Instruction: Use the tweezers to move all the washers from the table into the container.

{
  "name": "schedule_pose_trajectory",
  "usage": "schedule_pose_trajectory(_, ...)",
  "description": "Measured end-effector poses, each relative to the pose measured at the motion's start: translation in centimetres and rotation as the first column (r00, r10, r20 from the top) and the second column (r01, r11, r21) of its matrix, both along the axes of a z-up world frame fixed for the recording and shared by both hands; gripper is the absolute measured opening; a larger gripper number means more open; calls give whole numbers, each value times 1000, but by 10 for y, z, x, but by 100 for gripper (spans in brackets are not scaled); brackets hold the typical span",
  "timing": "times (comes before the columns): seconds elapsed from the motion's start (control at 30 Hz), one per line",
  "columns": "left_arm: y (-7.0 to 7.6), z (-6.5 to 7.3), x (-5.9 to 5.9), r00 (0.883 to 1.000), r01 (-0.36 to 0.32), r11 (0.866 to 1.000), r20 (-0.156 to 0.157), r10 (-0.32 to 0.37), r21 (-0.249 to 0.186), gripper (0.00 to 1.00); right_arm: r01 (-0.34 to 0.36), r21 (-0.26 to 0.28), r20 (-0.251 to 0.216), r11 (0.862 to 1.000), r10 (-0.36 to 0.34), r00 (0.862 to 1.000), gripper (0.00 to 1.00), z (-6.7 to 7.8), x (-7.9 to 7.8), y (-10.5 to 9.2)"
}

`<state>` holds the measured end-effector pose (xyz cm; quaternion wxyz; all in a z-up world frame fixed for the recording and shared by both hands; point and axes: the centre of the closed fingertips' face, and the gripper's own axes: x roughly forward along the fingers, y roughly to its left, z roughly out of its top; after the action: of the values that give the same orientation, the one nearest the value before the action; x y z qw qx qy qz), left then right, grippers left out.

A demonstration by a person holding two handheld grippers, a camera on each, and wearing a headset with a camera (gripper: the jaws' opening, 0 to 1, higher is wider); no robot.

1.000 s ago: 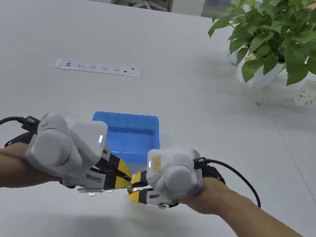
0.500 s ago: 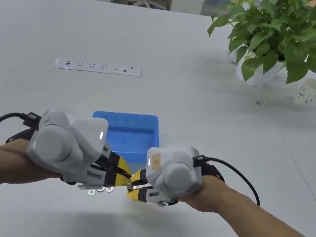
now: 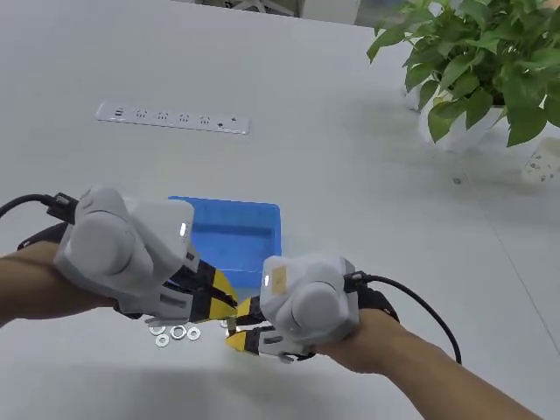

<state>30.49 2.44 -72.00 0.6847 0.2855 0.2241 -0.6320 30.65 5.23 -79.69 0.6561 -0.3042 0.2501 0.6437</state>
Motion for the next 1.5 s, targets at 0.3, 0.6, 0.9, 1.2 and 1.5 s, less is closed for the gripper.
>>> schedule_pose_trajectory(0.3, 1, -1, 0, 1000, -1, 1000, -4, 1, 1, 7, 20, -1, -23, 1000, -20, 1000, 10, 0, 0, 0)
schedule_pose_trajectory(0.6, 0, 1, -2, 1000, 5, 1000, 2, -5, 9, 7, 29, 2, -32, 1000, -28, 999, 9, 2, -1, -2)
schedule_pose_trajectory(0.9, 0, 10, -3, 1000, 11, 1000, 7, -11, 10, 7, 20, 2, -26, 1000, -20, 999, 9, 12, -2, -2)
schedule_pose_trajectory(1.2, 3, 26, -3, 1000, 4, 1000, 3, -4, 2, 7, 14, 0, -13, 1000, -14, 1000, 9, 27, -3, -1)
schedule_pose_trajectory(1.5, 4, 41, 1, 1000, -9, 1000, 14, 9, -3, 7, 14, 11, 3, 1000, -14, 1000, 9, 44, 2, 0)
